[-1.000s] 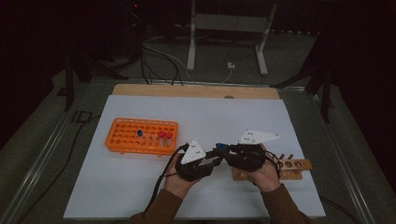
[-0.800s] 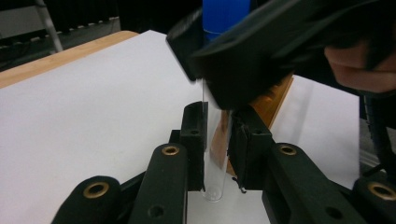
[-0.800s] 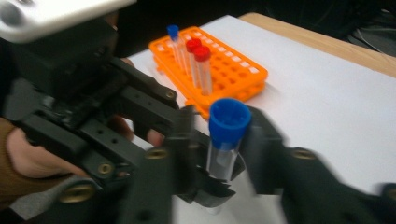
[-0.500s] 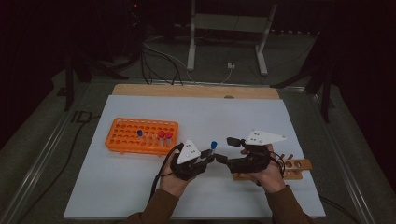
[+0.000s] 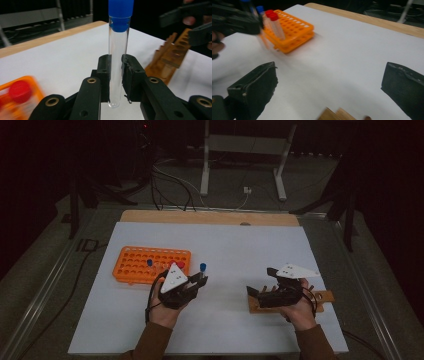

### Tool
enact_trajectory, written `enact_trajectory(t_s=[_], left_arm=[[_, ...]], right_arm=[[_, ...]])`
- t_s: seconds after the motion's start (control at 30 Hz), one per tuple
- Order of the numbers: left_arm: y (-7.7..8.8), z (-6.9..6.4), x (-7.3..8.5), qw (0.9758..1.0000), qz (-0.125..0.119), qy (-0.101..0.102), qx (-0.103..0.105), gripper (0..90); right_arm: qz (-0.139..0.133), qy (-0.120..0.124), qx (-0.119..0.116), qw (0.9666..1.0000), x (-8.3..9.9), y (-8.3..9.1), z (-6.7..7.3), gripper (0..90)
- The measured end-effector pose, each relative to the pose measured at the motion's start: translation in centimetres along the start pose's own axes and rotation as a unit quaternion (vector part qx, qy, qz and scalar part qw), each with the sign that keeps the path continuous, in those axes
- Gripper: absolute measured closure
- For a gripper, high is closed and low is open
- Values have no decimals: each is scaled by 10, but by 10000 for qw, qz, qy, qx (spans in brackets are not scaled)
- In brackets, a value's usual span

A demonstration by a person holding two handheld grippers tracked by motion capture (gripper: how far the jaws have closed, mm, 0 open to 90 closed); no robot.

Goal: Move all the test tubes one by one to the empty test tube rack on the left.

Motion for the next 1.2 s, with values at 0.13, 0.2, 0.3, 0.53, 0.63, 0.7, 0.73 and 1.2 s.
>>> enact_trajectory(t_s=[0.13,0.2,0.3,0.53,0.63,0.7,0.73,1.2], left_arm=[[15,17,-1,9996,-123,84,-243,773],[22,24,-2,9991,-186,135,-346,773],[35,37,-3,9980,-294,207,-518,772],[56,60,-7,9942,-523,341,-877,772],[63,68,-8,9919,-661,434,-990,772],[67,74,-8,9901,-732,490,-1093,771],[69,77,-7,9889,-777,529,-1149,771],[75,112,7,9763,-744,640,-1928,772]], right_arm=[[-8,-67,152,9999,6,7,-8,1],[-6,-101,202,9997,9,9,-11,2],[-13,-138,263,9996,12,13,-14,1],[-53,-212,380,9990,16,18,-20,1],[-92,-277,399,9988,16,20,-21,1],[-147,-306,397,9986,15,21,-21,1],[-157,-316,393,9986,15,21,-21,1],[-174,-352,415,9984,18,23,-22,1]])
Point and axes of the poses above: each handheld gripper's, and its own axes: y roughly backward along the jaws, x roughly out of its underside, z roughly to its left, the point moved 5 cm from there along -y, roughly forward along the jaws, and after that the axes turned 11 degrees about y, right-handed, at the moved point
